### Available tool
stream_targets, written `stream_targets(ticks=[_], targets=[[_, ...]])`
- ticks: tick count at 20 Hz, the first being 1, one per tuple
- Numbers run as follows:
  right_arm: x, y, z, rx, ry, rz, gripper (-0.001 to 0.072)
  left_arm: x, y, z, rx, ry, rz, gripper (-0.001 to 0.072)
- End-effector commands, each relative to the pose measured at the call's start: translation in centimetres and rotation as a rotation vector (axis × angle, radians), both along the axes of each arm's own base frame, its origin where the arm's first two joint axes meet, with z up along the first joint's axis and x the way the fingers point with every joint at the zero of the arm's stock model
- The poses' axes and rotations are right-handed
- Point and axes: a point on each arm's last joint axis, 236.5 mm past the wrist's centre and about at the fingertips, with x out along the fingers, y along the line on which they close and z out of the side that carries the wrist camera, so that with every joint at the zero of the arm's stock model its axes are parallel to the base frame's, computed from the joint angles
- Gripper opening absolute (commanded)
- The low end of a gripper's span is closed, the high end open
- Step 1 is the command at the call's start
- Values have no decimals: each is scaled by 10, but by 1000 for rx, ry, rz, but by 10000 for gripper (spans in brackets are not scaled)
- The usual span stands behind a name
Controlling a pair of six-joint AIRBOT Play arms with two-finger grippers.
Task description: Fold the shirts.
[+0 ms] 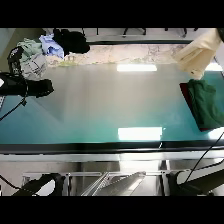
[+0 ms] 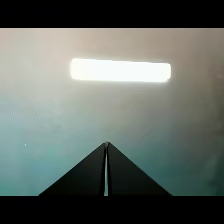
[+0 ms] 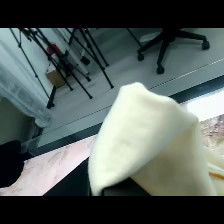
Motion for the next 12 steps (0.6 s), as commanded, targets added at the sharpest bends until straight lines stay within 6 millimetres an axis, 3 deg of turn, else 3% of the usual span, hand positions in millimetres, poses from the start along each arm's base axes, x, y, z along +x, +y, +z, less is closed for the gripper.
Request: stream_targets(ticks=[1,6,12], targets=[[2,-41,-3,-54,-38,-49,16,2,0,0,-3,-4,7,10],[-9,-88,-1,-32,-100,-95,13,4,-1,2,-13,-9,17,10],[-46,-100,-20,-13,-7,3,19,4,0,2,-17,-11,24,10]])
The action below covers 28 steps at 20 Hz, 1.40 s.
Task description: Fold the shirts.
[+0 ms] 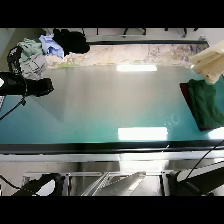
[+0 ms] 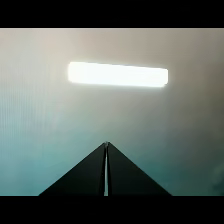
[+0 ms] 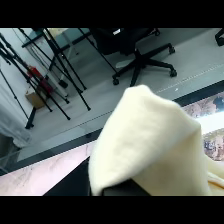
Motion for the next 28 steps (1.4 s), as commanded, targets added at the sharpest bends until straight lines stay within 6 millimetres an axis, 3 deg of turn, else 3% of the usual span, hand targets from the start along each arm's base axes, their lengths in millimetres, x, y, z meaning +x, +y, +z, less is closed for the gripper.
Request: stream_targets(ticks=[1,3,7,11,15,19,24,25,26,27,28], targets=[[-26,2,-10,43,65,88,19,1,0,1,-1,-4,3,10],[-43,6,-22,88,140,138,19,6,1,4,-1,-26,9,10],[-92,0,-89,169,517,106,19,23,5,15,24,-120,7,10],[-164,-28,-140,233,908,-165,19,27,7,18,42,-149,-8,10],[-229,-38,-177,287,1213,-344,19,27,7,18,63,-160,-35,10],[-256,-22,-210,367,1368,-333,19,28,7,19,64,-165,-36,10],[-262,-22,-231,379,1405,-342,21,26,6,17,62,-154,-40,10],[-261,-22,-230,378,1402,-343,74,26,6,17,62,-154,-40,10],[-261,-24,-229,376,1394,-348,522,26,6,17,61,-154,-40,10],[-261,-24,-225,372,1387,-351,702,25,6,17,60,-151,-41,10],[-264,-24,-217,367,1378,-357,702,24,6,17,60,-148,-42,10]])
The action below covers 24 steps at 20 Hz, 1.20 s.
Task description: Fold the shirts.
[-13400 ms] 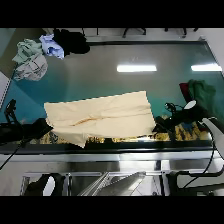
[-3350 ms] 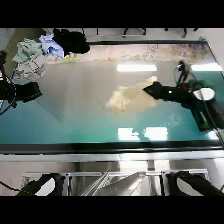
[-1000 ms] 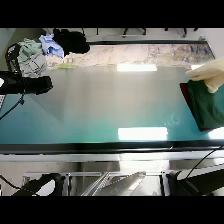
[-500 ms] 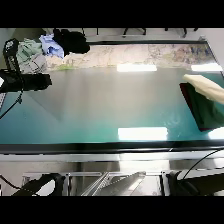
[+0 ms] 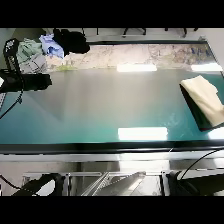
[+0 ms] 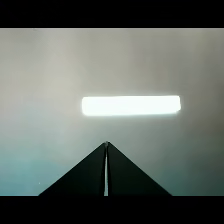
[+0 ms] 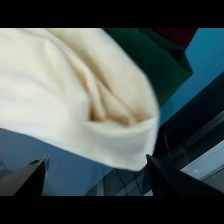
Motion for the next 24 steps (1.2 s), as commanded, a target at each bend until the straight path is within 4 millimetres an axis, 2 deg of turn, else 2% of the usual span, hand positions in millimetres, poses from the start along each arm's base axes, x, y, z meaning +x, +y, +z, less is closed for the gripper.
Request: stream_targets(ticks=[1,4,5,6,7,9,11,13,14,15,16,17,18,19,21,24], targets=[[-8,-1,16,-27,-6,-11,702,-2,0,-1,0,11,-4,10],[-37,-13,61,-152,21,-38,701,-5,0,-4,5,25,-10,10],[-39,-10,80,-182,-10,-40,700,-4,0,-3,11,20,-17,10],[-34,4,96,-187,-62,-28,698,-5,0,-4,14,21,-20,10],[-22,25,113,-181,-127,7,697,-6,-1,-5,13,28,-22,10],[8,86,143,-151,-254,154,697,-12,-2,-9,15,57,-31,10],[34,160,165,-150,-343,341,697,-14,-2,-10,14,68,-35,10],[54,246,176,-138,-431,520,697,-18,-3,-13,14,86,-40,10],[58,292,173,-121,-466,612,695,-21,-4,-15,14,103,-46,10],[57,333,163,-104,-473,700,660,-26,-5,-18,14,127,-53,10],[51,373,146,-84,-462,799,517,-32,-6,-21,14,153,-62,10],[45,405,128,-68,-448,881,345,-38,-6,-24,15,180,-71,10],[39,433,110,-54,-444,945,148,-44,-7,-27,16,208,-79,10],[36,454,97,-39,-453,980,24,-50,-8,-30,17,236,-88,10],[32,481,77,-17,-457,1003,21,-59,-8,-34,20,276,-100,10],[32,496,60,-6,-433,1030,21,-60,-8,-34,20,277,-101,10]])
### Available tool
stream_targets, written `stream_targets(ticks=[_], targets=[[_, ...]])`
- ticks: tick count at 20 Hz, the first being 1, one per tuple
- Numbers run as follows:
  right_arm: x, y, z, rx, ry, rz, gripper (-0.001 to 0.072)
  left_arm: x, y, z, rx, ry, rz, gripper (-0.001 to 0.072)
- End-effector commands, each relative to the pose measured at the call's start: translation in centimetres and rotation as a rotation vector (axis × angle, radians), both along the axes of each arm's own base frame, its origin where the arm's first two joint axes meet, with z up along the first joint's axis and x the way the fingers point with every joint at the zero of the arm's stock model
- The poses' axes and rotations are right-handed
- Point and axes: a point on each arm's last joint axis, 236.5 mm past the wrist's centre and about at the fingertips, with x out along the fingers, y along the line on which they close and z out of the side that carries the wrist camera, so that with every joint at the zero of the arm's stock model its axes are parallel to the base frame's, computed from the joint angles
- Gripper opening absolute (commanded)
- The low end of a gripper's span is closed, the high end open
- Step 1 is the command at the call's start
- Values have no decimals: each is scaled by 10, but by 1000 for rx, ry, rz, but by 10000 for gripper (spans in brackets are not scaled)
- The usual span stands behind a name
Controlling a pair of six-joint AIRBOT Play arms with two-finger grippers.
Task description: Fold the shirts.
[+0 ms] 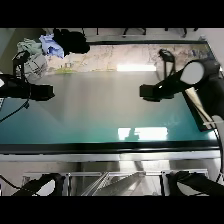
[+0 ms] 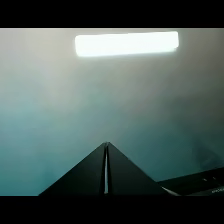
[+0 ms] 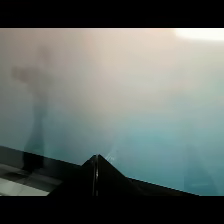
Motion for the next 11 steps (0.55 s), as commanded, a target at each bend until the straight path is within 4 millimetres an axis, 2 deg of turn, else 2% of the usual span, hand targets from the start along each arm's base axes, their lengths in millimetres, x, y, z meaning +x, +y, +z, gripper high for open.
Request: stream_targets(ticks=[1,11], targets=[[-5,31,-23,3,7,49,21,-7,0,-3,2,32,-8,10],[-1,33,-54,-33,84,50,21,-7,0,-3,2,32,-8,10]])
